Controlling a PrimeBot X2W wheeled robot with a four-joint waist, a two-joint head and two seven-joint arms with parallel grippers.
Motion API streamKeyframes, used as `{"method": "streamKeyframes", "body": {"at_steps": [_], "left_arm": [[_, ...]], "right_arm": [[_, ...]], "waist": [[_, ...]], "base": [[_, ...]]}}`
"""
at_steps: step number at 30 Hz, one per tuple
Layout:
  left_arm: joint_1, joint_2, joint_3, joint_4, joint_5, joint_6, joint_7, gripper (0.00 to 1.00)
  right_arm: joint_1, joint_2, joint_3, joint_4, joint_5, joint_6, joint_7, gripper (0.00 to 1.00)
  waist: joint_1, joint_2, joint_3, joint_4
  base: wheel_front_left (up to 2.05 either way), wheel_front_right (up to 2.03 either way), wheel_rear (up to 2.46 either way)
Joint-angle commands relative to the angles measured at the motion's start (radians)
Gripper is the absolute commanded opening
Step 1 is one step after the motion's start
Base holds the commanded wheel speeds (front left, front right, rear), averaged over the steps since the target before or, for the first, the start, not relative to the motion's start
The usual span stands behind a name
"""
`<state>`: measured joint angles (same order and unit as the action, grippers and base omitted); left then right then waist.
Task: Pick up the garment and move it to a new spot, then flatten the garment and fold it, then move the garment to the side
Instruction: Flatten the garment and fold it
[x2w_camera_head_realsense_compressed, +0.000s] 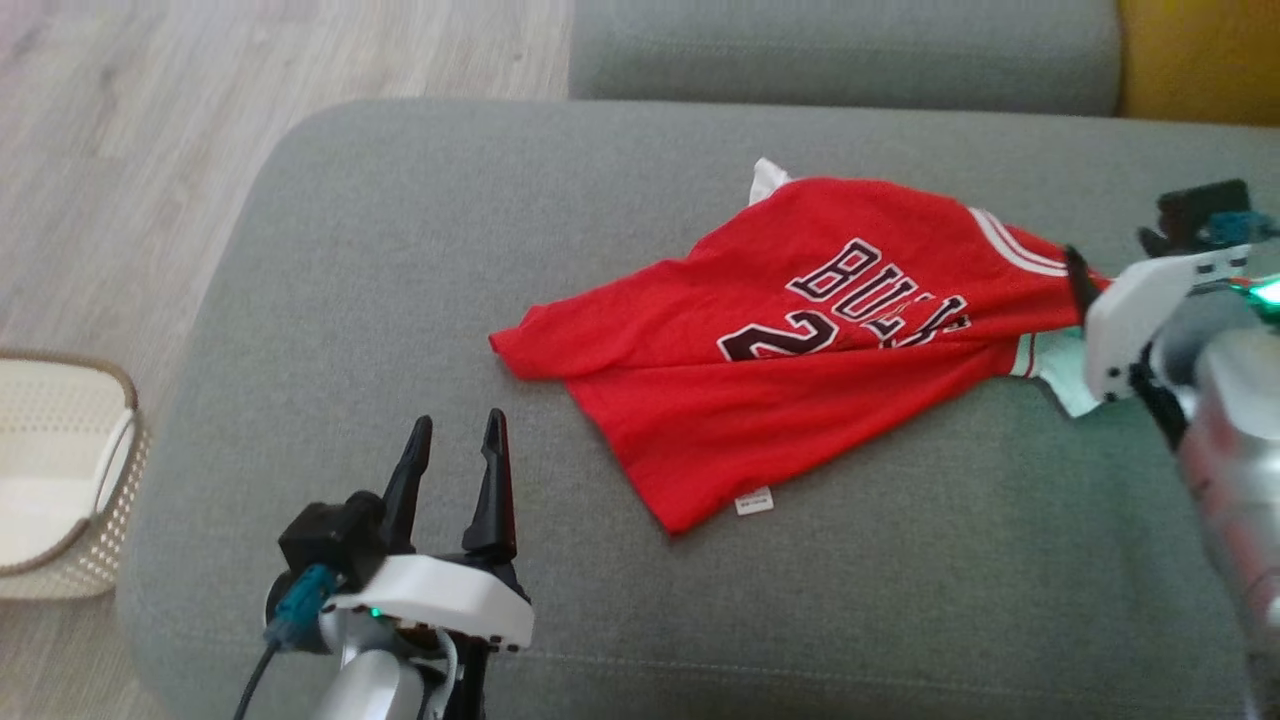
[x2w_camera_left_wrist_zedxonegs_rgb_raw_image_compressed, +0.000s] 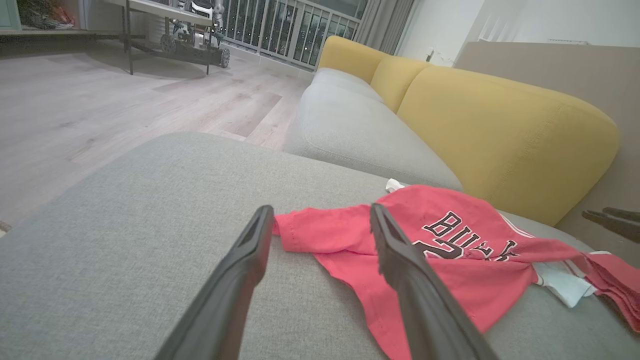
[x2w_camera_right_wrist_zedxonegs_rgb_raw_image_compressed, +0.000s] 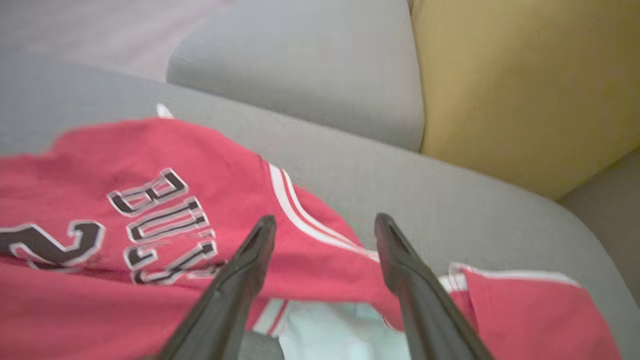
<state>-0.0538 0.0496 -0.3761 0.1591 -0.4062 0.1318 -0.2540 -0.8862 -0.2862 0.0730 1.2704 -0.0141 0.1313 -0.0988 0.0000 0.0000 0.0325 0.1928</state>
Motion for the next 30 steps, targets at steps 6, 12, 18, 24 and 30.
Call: {"method": "streamKeyframes", "body": {"at_steps": [6, 12, 18, 24, 30], "left_arm": [[-0.017, 0.001, 0.044, -0.03, -0.008, -0.008, -0.008, 1.0], [0.001, 0.001, 0.037, -0.03, -0.021, -0.011, -0.008, 1.0], [0.019, 0.001, 0.029, -0.007, -0.052, -0.005, -0.008, 1.0], [0.022, 0.001, 0.029, 0.03, -0.085, 0.01, -0.008, 1.0], [0.006, 0.001, -0.035, 0.111, -0.15, -0.005, -0.008, 1.0]], "right_arm": [[0.085, 0.079, 0.072, -0.131, 0.124, -0.001, -0.135, 1.0], [0.297, 0.093, 0.086, -0.416, 0.312, -0.001, -0.161, 1.0], [0.587, 0.121, -0.007, -0.763, 0.364, -0.001, -0.163, 1.0], [0.723, 0.18, -0.061, -0.94, 0.333, -0.001, -0.137, 1.0], [0.754, 0.197, -0.095, -1.041, 0.285, -0.001, -0.079, 1.0]], "waist": [[0.0, 0.0, -0.069, -0.042], [0.0, 0.0, -0.083, -0.079], [0.0, 0.0, -0.082, -0.122], [0.0, 0.0, -0.075, -0.163], [0.0, 0.0, -0.061, -0.205]], "base": [[0.0, 0.0, 0.0], [0.0, 0.0, 0.0], [0.0, 0.0, 0.0], [0.0, 0.0, 0.0], [0.0, 0.0, 0.0]]}}
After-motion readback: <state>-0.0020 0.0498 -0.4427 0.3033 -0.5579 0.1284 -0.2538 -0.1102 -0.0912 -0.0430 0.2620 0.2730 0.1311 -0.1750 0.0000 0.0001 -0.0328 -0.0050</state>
